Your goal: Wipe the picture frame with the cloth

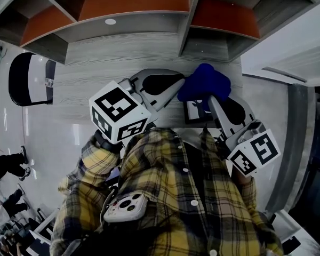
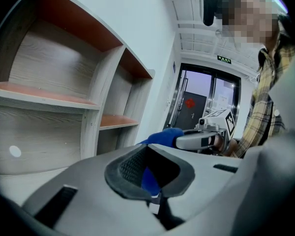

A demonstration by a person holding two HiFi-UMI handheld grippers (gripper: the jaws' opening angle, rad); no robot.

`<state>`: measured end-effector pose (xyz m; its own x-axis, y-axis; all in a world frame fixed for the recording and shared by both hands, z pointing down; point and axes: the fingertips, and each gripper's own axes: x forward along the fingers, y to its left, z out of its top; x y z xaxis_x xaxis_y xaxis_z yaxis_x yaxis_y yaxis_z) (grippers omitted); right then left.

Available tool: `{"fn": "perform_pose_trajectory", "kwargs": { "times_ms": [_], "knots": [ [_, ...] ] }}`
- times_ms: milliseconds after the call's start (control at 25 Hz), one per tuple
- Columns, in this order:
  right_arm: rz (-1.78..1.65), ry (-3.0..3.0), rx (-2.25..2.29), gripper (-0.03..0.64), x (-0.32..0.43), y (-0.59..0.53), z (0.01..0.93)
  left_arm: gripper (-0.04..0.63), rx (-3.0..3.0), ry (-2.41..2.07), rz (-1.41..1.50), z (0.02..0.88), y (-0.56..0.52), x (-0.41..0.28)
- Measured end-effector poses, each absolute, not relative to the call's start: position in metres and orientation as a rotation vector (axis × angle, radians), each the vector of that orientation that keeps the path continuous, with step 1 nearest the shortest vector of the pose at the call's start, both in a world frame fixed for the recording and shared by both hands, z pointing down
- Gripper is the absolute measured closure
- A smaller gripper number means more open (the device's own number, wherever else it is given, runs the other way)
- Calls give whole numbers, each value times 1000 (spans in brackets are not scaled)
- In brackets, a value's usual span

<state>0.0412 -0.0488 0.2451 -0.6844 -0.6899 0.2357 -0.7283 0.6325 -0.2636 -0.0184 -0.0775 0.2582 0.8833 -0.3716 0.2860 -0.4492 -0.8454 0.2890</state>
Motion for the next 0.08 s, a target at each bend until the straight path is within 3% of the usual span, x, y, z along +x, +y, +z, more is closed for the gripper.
{"fn": "perform_pose_trajectory", "kwargs": {
  "times_ms": [80],
  "knots": [
    [515, -2736, 1188, 571, 40, -48, 245, 591, 2702, -608, 315, 258, -76, -19]
  ]
}}
